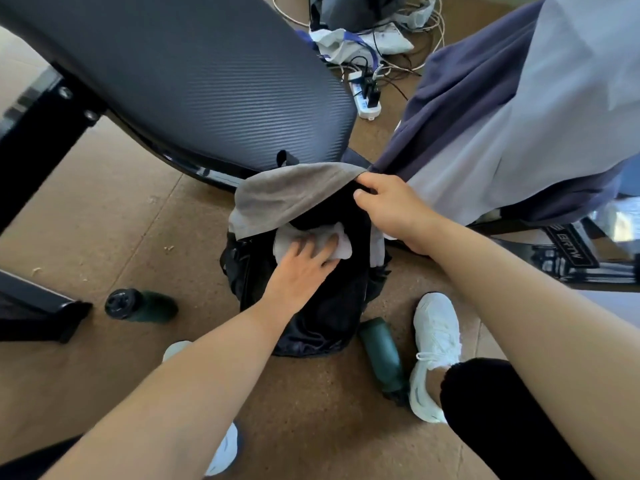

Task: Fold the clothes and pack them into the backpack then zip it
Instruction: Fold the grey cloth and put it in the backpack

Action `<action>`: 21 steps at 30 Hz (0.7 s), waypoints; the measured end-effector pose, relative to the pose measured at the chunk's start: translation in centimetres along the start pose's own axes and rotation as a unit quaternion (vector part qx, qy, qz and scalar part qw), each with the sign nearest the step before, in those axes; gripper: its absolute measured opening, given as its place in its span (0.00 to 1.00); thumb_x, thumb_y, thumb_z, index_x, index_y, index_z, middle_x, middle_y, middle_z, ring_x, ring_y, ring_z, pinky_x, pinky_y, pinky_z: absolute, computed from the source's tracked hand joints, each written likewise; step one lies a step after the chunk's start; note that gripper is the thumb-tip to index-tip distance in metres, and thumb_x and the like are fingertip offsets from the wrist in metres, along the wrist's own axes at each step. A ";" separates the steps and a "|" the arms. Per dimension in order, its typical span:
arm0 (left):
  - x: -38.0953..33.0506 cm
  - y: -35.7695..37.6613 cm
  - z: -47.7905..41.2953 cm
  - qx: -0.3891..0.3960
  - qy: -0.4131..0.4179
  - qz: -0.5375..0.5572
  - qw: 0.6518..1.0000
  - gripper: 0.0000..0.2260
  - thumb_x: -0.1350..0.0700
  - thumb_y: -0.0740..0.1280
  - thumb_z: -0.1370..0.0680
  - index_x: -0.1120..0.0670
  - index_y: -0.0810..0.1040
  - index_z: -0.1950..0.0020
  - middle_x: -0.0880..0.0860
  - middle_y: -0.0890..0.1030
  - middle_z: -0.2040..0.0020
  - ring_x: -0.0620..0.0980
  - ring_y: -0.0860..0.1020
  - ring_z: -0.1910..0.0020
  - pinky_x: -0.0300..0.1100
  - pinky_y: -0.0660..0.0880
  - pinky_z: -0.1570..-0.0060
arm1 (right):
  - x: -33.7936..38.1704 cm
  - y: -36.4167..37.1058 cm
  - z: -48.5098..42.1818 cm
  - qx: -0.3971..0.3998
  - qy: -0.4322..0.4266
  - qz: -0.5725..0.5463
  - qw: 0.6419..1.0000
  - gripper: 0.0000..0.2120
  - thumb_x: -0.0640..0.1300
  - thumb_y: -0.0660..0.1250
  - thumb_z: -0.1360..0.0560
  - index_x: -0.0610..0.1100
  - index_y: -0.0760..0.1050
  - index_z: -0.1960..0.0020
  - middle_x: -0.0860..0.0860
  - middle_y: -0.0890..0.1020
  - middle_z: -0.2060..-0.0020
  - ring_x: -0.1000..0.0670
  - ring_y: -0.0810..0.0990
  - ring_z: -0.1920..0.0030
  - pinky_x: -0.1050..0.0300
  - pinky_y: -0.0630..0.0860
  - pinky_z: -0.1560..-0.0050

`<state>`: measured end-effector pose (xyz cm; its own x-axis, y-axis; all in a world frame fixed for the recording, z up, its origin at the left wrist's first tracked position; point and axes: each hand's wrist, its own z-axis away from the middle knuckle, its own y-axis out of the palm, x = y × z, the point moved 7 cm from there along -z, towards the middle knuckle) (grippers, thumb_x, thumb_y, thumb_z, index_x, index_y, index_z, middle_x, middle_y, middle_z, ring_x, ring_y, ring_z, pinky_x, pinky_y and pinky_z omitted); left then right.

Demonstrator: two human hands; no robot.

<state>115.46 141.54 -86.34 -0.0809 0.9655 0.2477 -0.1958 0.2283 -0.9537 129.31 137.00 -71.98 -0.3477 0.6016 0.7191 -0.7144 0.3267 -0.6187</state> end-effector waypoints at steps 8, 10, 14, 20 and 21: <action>-0.7 9.9 -1.0 0.261 -0.108 0.176 0.943 0.27 0.45 0.59 0.17 0.48 0.60 0.18 0.50 0.49 0.16 0.59 0.45 0.18 0.63 0.48 0.23 | 0.1 0.0 0.8 0.024 0.009 -0.039 0.999 0.12 0.41 0.59 0.17 0.40 0.77 0.38 0.46 0.77 0.58 0.51 0.74 0.60 0.50 0.77 0.52; -0.3 9.8 -1.9 0.250 -0.105 0.194 0.943 0.25 0.45 0.60 0.17 0.48 0.63 0.20 0.52 0.54 0.18 0.60 0.51 0.20 0.63 0.52 0.24 | 0.2 0.1 1.0 0.024 0.013 -0.043 0.999 0.13 0.40 0.59 0.17 0.40 0.76 0.37 0.44 0.79 0.54 0.48 0.77 0.55 0.43 0.79 0.43; 1.3 8.5 -2.9 0.169 -0.112 0.171 0.964 0.28 0.49 0.65 0.20 0.51 0.60 0.22 0.54 0.68 0.26 0.60 0.66 0.27 0.57 0.63 0.31 | 0.6 0.1 1.4 0.021 0.011 -0.042 0.999 0.12 0.40 0.59 0.18 0.41 0.76 0.37 0.41 0.80 0.52 0.49 0.75 0.55 0.35 0.77 0.43; 1.8 10.3 -4.4 0.218 -0.176 0.200 0.939 0.28 0.41 0.60 0.18 0.46 0.58 0.20 0.53 0.71 0.26 0.59 0.62 0.24 0.66 0.55 0.29 | 0.5 0.1 1.4 -0.008 0.009 -0.050 0.999 0.12 0.42 0.59 0.18 0.39 0.73 0.36 0.43 0.75 0.43 0.47 0.77 0.45 0.37 0.78 0.41; 1.9 10.6 -4.7 0.236 -0.184 0.201 0.933 0.26 0.41 0.59 0.18 0.46 0.61 0.21 0.52 0.72 0.26 0.59 0.62 0.24 0.66 0.56 0.29 | 0.5 0.0 1.3 -0.014 0.009 -0.058 0.998 0.12 0.42 0.59 0.17 0.40 0.73 0.37 0.46 0.74 0.42 0.47 0.76 0.43 0.39 0.78 0.39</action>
<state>117.86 146.41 -96.77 -0.5532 0.8329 0.0114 -0.4783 -0.3064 -0.8230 128.34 136.35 -71.26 -0.2528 0.5716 0.7806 -0.7314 0.4152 -0.5409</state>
